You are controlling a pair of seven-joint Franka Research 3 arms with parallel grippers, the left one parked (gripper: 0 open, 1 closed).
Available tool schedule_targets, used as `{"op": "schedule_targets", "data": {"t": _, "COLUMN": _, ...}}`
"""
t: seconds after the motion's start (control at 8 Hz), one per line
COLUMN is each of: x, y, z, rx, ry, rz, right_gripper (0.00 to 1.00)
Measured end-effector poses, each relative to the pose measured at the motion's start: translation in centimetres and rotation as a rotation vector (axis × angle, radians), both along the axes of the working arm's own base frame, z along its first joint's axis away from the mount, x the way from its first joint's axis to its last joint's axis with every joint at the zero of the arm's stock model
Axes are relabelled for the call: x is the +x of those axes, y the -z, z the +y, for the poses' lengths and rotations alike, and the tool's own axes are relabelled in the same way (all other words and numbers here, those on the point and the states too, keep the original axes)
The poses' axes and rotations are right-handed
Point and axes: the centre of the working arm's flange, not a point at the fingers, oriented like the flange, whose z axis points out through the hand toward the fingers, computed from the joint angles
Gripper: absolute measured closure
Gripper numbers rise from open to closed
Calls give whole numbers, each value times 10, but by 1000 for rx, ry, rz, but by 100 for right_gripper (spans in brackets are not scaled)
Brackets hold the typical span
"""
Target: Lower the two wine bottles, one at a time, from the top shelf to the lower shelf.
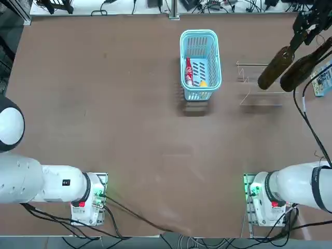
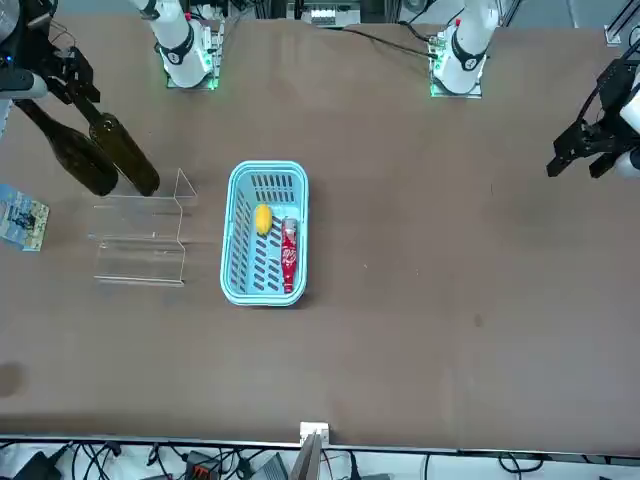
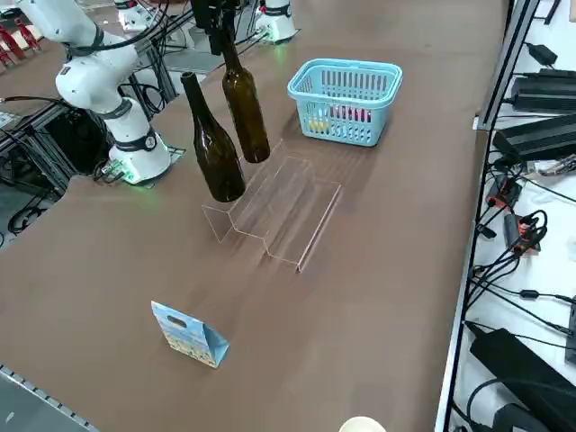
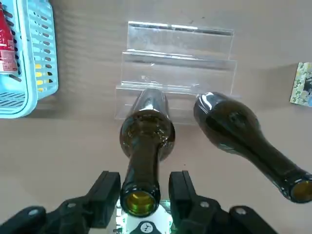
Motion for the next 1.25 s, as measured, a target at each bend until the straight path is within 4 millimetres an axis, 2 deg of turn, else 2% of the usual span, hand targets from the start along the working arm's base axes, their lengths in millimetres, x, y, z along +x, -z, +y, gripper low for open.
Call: {"op": "schedule_targets", "data": {"t": 1.25, "x": 3, "y": 0, "z": 0, "rx": 0, "ry": -1, "rz": -18, "right_gripper": 39}}
